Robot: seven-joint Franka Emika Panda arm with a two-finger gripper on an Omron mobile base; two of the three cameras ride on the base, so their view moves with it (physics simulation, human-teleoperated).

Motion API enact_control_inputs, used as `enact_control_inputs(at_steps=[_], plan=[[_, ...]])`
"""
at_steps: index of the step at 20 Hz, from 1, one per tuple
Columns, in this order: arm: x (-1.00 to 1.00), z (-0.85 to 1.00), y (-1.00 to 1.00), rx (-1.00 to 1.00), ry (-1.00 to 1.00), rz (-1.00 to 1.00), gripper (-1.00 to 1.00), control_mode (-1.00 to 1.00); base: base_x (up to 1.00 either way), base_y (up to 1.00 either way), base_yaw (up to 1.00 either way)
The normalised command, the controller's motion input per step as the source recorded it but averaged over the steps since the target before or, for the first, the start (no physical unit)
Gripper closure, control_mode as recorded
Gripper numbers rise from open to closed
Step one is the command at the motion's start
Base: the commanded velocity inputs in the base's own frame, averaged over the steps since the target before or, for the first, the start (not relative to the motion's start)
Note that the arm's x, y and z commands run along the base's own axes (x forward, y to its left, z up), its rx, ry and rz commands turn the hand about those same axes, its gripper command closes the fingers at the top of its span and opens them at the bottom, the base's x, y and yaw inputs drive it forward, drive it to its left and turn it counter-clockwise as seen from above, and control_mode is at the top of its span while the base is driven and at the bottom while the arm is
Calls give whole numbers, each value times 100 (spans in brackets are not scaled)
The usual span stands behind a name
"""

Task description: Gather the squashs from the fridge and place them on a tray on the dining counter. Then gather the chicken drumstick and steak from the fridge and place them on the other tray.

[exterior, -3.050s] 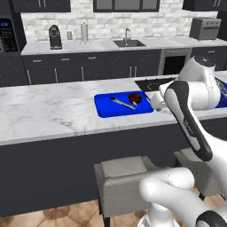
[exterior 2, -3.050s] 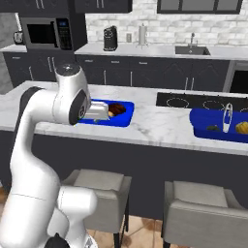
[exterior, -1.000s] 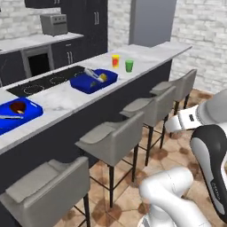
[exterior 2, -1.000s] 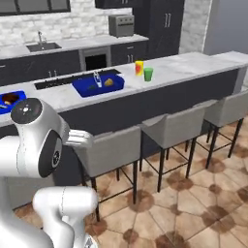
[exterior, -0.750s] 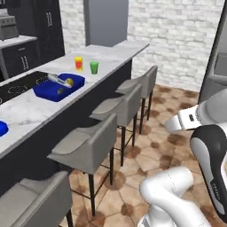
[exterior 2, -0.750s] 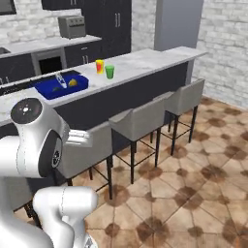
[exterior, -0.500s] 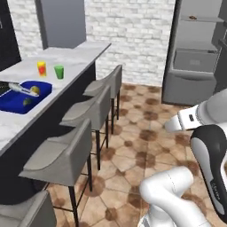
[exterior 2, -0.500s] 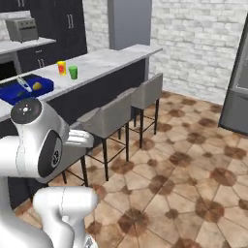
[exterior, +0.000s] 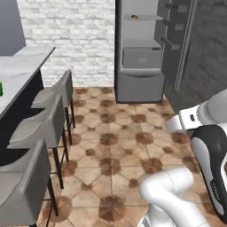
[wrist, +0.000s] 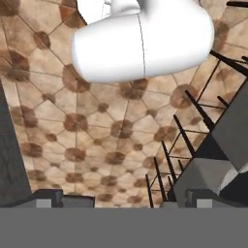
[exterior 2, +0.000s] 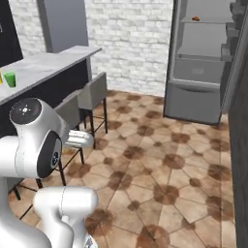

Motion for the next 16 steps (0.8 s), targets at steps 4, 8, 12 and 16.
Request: enact_control_inputs(at_steps=[4,8,12,16], plan=[[0,0,0,0,0,0,-100,100,57,-29,-40],[0,0,0,0,0,0,-100,100,67,-3,-35],[0,0,0,0,0,0,-100,100,74,7,-28],[0,0,0,0,0,0,-100,100,75,24,-23]])
